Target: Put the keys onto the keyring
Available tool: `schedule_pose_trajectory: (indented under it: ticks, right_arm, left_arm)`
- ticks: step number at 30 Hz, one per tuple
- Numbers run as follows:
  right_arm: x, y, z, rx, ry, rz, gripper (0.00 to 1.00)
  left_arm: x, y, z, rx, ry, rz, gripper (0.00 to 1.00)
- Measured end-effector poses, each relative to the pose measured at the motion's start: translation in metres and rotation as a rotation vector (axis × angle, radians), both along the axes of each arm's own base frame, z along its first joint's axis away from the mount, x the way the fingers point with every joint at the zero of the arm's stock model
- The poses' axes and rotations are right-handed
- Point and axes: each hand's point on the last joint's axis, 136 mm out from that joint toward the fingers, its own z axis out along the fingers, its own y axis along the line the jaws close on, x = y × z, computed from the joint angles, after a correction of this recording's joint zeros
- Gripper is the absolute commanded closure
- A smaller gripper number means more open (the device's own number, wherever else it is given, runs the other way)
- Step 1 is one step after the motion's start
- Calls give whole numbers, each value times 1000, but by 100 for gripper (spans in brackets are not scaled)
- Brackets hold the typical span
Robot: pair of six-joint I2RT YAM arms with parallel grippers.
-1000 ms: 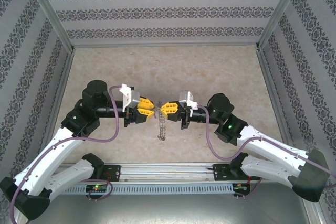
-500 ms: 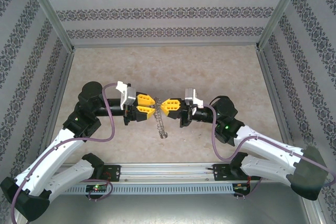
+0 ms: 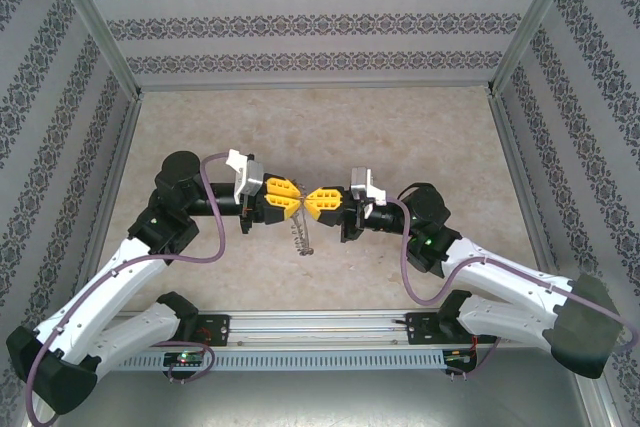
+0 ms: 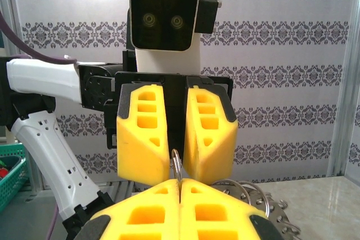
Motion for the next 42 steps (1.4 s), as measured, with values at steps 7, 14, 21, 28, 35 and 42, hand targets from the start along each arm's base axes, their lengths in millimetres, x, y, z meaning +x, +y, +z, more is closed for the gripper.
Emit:
schedule_pose_trajectory:
  ticks: [7, 14, 21, 28, 35, 42]
  right_arm:
    - [1, 1, 1, 10, 5, 3, 100]
    - [3, 1, 0, 7, 6, -2, 84]
    - [9, -12, -13, -82, 48, -101, 45]
    - [38, -40, -22, -214, 121, -303, 24]
    - [113, -39, -84, -458, 365, -457, 17]
    - [160, 0, -151, -729, 538, -448, 19]
  left_arm:
    - [1, -1, 1, -6, 4, -4, 100]
    - [1, -1, 1, -6, -5, -3, 100]
    - [-2, 2, -19, 66, 4, 4, 100]
    - [0, 10, -38, 136, 48, 74, 100]
    - [6, 28, -62, 200, 130, 225, 100]
    - [16, 53, -98, 264, 263, 425, 100]
